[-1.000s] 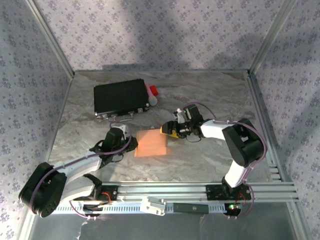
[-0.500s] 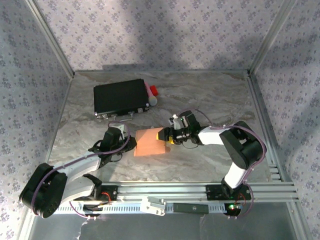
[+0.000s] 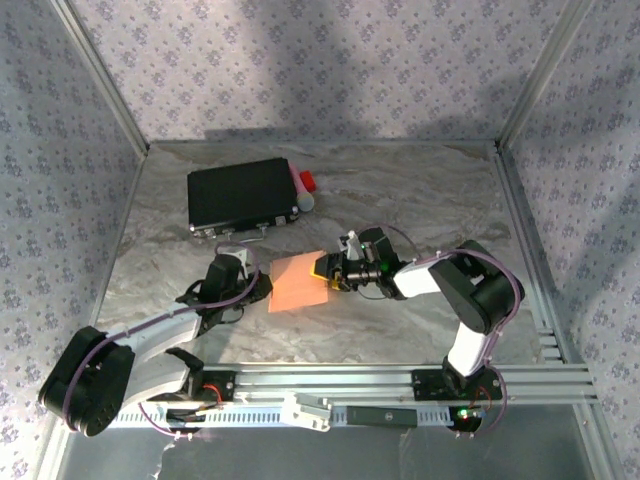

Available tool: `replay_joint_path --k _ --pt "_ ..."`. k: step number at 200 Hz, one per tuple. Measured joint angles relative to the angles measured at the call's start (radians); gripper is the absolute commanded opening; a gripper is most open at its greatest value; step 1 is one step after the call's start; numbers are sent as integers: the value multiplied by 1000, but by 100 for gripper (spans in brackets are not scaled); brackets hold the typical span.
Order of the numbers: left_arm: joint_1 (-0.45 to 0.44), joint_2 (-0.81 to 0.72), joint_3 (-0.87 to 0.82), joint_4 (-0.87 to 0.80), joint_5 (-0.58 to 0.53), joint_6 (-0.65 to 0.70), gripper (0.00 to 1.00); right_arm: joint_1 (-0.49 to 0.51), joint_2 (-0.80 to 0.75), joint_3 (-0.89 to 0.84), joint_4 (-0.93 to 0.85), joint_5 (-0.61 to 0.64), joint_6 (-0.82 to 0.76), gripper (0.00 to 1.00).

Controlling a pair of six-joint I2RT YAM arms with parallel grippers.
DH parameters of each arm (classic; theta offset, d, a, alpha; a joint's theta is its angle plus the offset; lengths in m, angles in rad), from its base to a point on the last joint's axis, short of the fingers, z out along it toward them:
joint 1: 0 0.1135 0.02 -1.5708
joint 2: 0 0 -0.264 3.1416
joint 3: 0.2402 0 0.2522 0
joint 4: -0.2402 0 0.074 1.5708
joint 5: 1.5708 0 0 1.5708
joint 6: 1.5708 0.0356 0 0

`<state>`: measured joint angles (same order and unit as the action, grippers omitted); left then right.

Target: Fold the paper box

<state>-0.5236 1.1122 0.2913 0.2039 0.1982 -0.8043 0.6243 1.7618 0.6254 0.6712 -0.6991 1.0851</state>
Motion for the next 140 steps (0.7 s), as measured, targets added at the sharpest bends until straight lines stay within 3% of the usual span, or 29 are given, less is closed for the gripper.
replay_joint_path --k 42,77,118,140 --pt "4 -45 9 -62 -3 14 38 0 8 1 37 1 103 44" --pt "4 -220 67 -243 -35 98 65 -20 8 21 11 -8 192 43" --pt "0 -238 279 -404 -52 319 66 -92 8 126 -176 -78 259 43" --pt "-80 -186 390 -470 -76 504 69 -141 8 154 -268 -130 289 43"
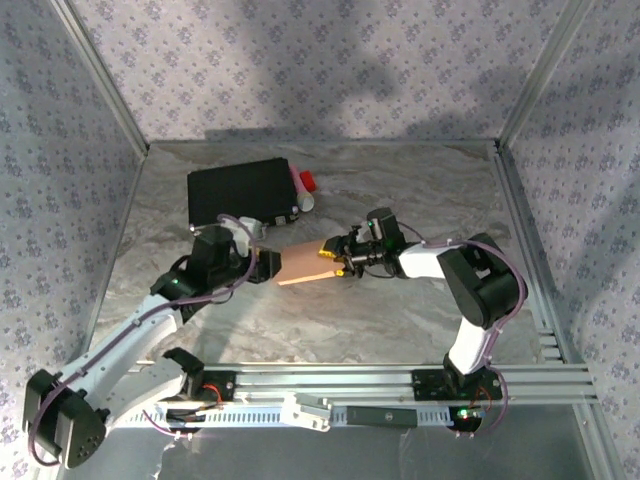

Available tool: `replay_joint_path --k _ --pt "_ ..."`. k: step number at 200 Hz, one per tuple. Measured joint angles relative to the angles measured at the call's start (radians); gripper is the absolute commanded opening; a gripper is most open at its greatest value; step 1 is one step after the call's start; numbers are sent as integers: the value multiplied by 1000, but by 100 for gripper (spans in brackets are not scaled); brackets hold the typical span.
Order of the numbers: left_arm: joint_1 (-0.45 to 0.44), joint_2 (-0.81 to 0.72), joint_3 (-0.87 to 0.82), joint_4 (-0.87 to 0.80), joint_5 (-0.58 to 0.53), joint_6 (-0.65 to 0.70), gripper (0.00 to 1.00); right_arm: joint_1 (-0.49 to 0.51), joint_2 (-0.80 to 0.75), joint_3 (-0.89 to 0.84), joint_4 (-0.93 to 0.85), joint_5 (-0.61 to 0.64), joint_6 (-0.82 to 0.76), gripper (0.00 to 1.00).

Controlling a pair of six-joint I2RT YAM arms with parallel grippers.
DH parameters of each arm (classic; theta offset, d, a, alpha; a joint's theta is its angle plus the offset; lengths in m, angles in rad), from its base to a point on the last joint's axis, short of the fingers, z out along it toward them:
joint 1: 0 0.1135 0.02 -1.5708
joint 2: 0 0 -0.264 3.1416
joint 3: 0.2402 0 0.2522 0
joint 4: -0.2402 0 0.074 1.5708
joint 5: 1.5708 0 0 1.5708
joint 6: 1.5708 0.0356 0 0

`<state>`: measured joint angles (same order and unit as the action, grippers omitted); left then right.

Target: Fold the paper box

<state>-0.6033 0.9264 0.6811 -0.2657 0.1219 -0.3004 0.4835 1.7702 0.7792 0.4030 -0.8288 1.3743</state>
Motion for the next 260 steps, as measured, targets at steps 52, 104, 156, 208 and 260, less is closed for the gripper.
replay_joint_path --k 52,104,156,208,260 --pt "-365 163 89 -27 -242 468 73 -93 -14 86 -290 -105 -35 42" --pt "-405 253 14 77 -356 771 77 -139 -38 93 -453 -161 -86 43" --pt "-405 395 14 160 -380 866 78 -142 -48 93 -497 -175 -92 43" --pt "-405 480 36 218 -404 883 73 -142 -64 90 -520 -171 -91 43" --pt "-405 510 60 249 -415 893 59 -142 -69 83 -520 -171 -84 45"
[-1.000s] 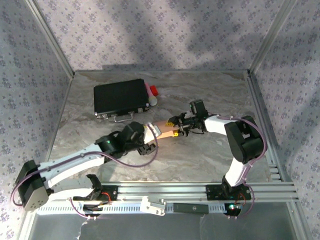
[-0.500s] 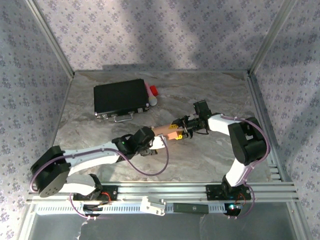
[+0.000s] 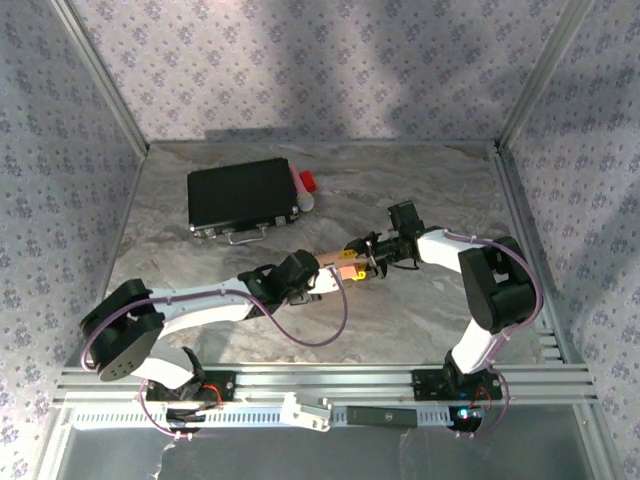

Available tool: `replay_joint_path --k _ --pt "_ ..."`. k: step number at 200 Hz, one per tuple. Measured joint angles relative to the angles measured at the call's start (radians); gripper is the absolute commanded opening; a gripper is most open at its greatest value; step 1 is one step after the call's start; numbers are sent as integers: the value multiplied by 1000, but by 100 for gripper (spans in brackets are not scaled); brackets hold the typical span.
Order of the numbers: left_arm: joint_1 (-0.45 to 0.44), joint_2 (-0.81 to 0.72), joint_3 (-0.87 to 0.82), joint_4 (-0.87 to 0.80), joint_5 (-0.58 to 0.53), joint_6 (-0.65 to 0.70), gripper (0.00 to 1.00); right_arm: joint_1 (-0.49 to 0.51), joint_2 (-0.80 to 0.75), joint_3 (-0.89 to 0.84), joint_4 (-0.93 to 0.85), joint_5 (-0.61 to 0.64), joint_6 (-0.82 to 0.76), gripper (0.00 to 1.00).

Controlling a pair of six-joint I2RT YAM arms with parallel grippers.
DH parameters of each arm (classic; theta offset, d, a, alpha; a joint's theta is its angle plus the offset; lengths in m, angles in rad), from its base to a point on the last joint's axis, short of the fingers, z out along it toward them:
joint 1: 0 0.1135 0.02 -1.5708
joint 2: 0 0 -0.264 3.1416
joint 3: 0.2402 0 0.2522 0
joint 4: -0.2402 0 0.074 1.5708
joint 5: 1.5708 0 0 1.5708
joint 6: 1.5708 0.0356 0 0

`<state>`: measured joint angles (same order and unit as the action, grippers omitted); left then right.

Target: Fold the paper box

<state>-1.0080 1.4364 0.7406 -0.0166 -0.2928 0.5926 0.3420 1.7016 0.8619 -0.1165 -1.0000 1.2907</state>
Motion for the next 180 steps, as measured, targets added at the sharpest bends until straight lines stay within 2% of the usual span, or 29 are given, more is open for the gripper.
replay_joint_path --k 22,50,75,108,156,180 --pt "0 0 0 -2 5 -3 51 0 0 0 0 0 4 47" --pt "0 0 2 -6 13 -6 45 0 0 -1 -1 1 10 59" --pt "0 0 7 -16 17 -8 44 0 -2 -2 -15 2 5 71" --pt "0 -12 34 -88 47 -18 44 -25 -62 -3 -82 30 -36 80" --pt "24 -56 122 -291 147 -57 43 -104 -277 0 -222 103 -140 81" --pt "47 -62 168 -402 214 -78 44 -139 -353 20 -306 169 -235 74"
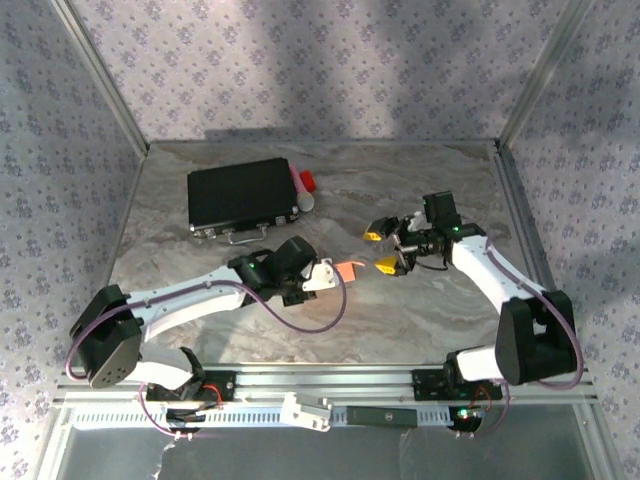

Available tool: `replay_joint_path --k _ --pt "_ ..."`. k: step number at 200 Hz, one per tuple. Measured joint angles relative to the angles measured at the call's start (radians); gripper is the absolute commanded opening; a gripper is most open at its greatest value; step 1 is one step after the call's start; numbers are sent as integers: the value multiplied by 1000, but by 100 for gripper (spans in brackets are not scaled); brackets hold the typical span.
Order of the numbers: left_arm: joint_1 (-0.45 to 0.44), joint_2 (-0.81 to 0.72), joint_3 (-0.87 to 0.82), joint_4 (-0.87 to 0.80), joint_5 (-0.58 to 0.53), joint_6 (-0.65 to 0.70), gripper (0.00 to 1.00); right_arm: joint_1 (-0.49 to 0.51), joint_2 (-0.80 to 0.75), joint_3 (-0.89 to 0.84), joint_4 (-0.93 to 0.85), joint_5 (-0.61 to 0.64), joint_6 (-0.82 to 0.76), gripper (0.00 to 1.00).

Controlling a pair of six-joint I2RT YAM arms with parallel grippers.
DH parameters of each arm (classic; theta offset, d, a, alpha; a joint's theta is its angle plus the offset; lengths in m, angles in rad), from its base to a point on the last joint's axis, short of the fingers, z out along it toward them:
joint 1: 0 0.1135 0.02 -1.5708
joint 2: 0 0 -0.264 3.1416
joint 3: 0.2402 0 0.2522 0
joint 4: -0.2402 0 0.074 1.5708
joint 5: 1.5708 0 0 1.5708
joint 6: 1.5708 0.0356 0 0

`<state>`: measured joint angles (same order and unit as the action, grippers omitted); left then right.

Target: Fold the paper box

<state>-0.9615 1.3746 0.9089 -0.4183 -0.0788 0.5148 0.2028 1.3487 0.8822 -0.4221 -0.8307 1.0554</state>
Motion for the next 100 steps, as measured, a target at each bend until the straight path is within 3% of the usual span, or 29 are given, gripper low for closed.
replay_joint_path --k 48,100 --pt "68 -6 53 -204 116 -19 45 49 -197 0 -39 214 -208 65" --pt "142 69 174 -395 212 -7 45 343 -499 -195 140 574 -480 65"
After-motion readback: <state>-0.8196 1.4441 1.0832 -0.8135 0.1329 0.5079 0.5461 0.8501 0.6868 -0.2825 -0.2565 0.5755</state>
